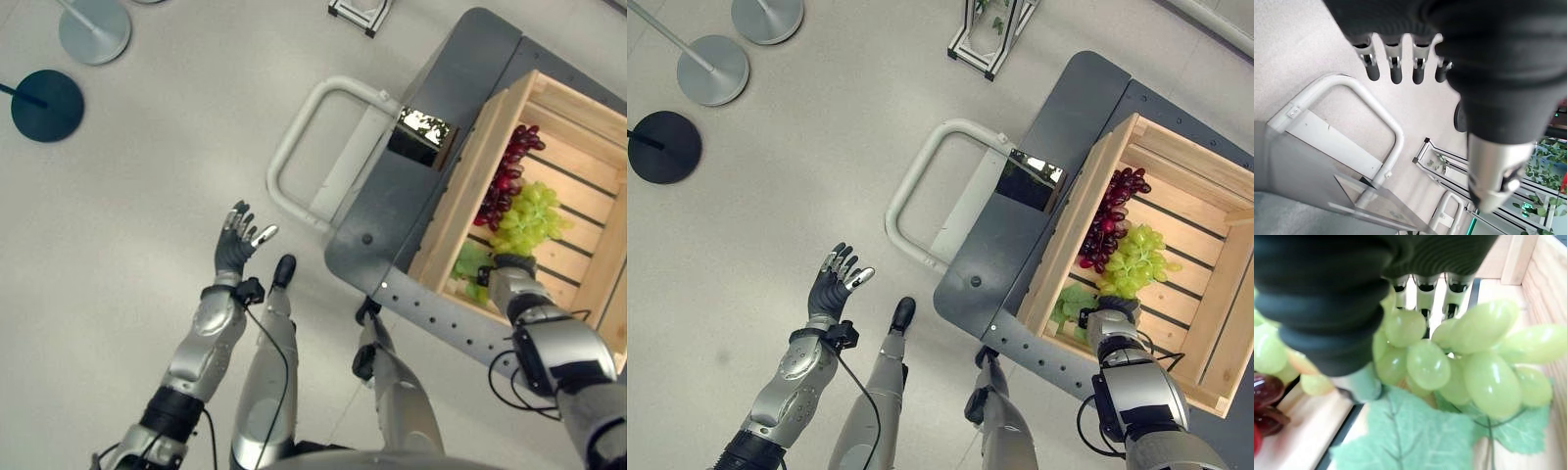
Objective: Pick up the fruits from the basket on one side to the basket on the other side
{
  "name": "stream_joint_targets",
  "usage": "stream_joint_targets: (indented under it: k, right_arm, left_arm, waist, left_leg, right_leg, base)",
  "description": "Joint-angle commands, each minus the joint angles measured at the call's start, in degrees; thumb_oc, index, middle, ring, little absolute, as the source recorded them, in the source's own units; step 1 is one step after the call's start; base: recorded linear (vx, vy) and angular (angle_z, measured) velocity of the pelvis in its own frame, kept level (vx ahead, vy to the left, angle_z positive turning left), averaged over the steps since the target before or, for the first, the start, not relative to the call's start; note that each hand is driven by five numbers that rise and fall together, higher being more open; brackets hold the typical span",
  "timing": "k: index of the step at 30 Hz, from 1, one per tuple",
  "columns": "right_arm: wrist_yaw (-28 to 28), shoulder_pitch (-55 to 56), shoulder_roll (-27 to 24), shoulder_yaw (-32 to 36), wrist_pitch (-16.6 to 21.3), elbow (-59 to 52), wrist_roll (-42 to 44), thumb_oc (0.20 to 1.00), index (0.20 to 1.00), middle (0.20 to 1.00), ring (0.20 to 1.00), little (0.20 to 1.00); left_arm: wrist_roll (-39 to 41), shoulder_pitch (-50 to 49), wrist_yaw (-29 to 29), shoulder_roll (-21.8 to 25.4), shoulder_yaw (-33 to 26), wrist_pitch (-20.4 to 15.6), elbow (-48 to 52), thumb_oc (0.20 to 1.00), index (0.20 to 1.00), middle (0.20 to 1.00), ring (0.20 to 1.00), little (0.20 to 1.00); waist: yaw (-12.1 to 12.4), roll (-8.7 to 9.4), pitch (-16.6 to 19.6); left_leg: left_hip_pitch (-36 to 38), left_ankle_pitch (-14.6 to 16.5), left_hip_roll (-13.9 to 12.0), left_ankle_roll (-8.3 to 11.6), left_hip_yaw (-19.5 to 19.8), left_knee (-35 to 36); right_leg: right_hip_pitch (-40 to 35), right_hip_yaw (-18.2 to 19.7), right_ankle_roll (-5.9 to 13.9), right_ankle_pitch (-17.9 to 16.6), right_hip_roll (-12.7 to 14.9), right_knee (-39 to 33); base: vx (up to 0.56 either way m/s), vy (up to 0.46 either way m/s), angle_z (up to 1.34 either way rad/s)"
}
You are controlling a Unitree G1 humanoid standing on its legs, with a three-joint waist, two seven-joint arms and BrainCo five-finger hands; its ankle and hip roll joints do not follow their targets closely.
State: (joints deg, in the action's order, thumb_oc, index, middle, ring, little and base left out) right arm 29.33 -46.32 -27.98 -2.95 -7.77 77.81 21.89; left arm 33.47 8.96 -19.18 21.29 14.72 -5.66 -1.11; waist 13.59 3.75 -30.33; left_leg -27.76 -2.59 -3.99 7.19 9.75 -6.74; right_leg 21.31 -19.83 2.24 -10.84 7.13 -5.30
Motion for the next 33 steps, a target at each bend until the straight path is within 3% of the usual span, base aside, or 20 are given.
stream_joint_targets:
  k: [1,16,23,33]
  right_arm:
    - [-1.60,-4.59,1.84,-1.58,2.32,-1.73,0.54,0.200,0.200,0.200,0.200,0.200]
    - [-0.40,3.44,7.86,-0.43,7.19,-9.20,2.93,0.200,0.200,0.200,0.200,0.200]
    - [-0.68,16.54,8.46,0.30,9.74,-26.87,-1.35,0.200,0.200,0.200,0.200,0.200]
    - [-5.92,29.72,2.78,7.40,9.26,-49.21,-9.23,0.200,0.200,0.200,0.200,0.200]
  left_arm:
    - [1.86,0.45,-0.19,-0.33,2.15,-2.92,6.82,1.000,1.000,1.000,1.000,1.000]
    - [1.36,1.38,-0.81,-0.50,0.94,-3.12,5.52,1.000,1.000,1.000,1.000,1.000]
    - [0.15,0.50,-0.31,0.33,-2.71,-2.45,3.48,1.000,1.000,1.000,1.000,1.000]
    - [-2.44,-1.00,2.88,1.56,-7.12,-0.68,0.81,1.000,1.000,1.000,1.000,1.000]
  waist:
    - [1.36,-3.64,0.53]
    - [-1.28,-2.76,0.53]
    - [-4.49,-0.01,0.53]
    - [-7.66,3.09,1.39]
  left_leg:
    - [-2.01,-2.91,2.58,-2.85,-0.39,4.65]
    - [0.50,-3.61,2.08,-2.15,-1.33,6.58]
    - [3.16,-3.08,1.50,-2.31,-2.81,6.22]
    - [7.20,-2.32,1.14,-2.55,-4.00,6.19]
  right_leg:
    - [-6.07,-1.86,6.88,10.98,4.68,5.79]
    - [-7.40,-1.91,6.70,11.25,4.76,5.62]
    - [-8.57,-0.68,6.65,11.27,4.73,6.35]
    - [-10.83,0.39,6.91,11.33,5.20,7.23]
  base:
    - [0.00,0.000,0.00]
    - [0.00,0.000,0.00]
    - [-0.01,-0.003,-0.02]
    - [-0.01,-0.004,-0.03]
